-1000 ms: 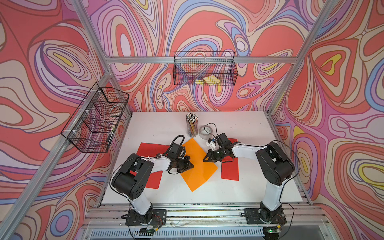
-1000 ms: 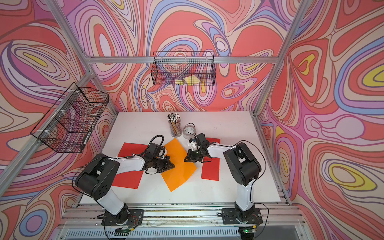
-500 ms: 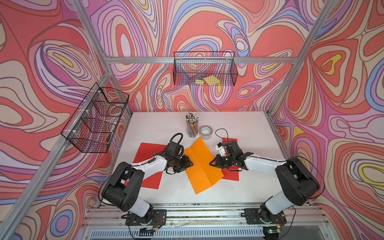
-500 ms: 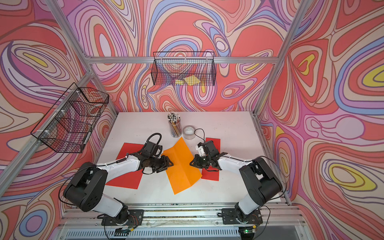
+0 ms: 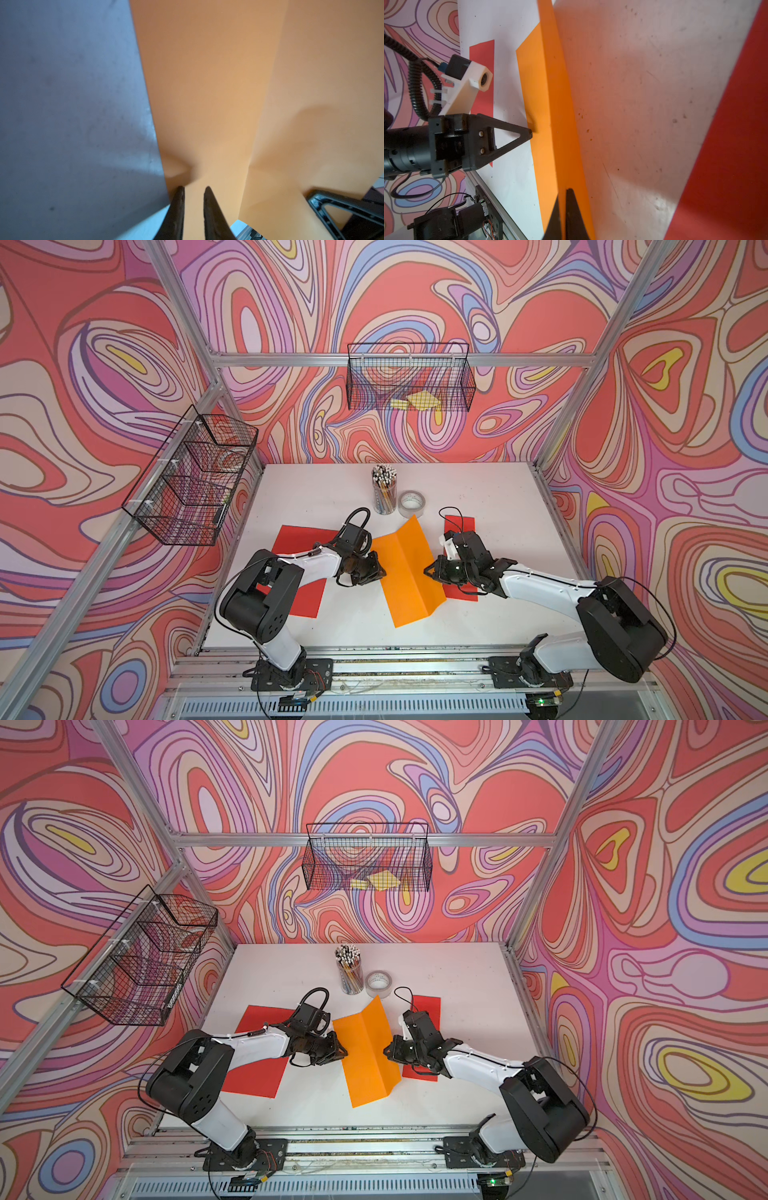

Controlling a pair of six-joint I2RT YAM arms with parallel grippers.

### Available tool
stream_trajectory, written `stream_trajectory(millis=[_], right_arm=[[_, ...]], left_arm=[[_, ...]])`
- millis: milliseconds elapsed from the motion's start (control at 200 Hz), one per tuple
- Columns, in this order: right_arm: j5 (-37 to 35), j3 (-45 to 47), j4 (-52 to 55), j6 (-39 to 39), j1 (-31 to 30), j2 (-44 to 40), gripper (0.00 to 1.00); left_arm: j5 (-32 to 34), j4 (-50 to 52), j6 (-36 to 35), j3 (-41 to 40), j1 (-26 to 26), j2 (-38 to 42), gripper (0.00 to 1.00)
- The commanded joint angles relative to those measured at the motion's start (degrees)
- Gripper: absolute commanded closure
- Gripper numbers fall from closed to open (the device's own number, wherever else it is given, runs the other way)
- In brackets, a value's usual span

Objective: Fold the rectangular paper in half along the long edge
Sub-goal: Fold the paper at the center of the board.

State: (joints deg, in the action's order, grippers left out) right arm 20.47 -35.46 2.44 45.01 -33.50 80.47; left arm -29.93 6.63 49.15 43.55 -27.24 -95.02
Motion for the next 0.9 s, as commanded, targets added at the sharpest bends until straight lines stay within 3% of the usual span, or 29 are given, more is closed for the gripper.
stream_trajectory(millis=[0, 40, 150, 285, 386, 506, 646, 896], right_arm=[[-2.5, -1.5, 3.4, -1.3, -0.5, -0.4, 1.0], [-2.8, -2.3, 4.5, -2.1, -0.5, -0.2, 1.0], [-5.2, -5.2, 9.2, -4.8, -0.5, 0.6, 0.79], [-7.2, -8.2, 12.3, -7.7, -0.4, 0.7, 0.72], [-6.2, -10.2, 12.4, -9.3, -0.4, 1.9, 0.79], [-5.5, -12.1, 13.0, -10.0, -0.5, 4.3, 1.0], [-6.1, -12.8, 13.6, -9.8, -0.4, 5.1, 1.0], [0.1, -12.5, 10.3, -8.0, -0.9, 4.7, 1.0]], left_arm=[[0.9, 1.5, 0.4, 0.1, -0.4, -1.6, 0.84], [1.1, 1.7, 0.3, 0.0, -0.4, -1.4, 0.84], [1.4, 2.3, -0.2, -0.2, -0.4, -1.3, 0.85], [1.2, 2.4, -0.5, -0.4, -0.4, -1.2, 0.86], [1.2, 2.2, -0.5, -0.5, -0.4, -1.2, 0.86], [0.9, 2.0, -0.5, -0.7, -0.4, -1.3, 0.86], [0.9, 2.0, -0.5, -0.8, -0.4, -1.2, 0.86], [0.7, 1.6, -0.5, -0.7, -0.4, -2.0, 0.87]])
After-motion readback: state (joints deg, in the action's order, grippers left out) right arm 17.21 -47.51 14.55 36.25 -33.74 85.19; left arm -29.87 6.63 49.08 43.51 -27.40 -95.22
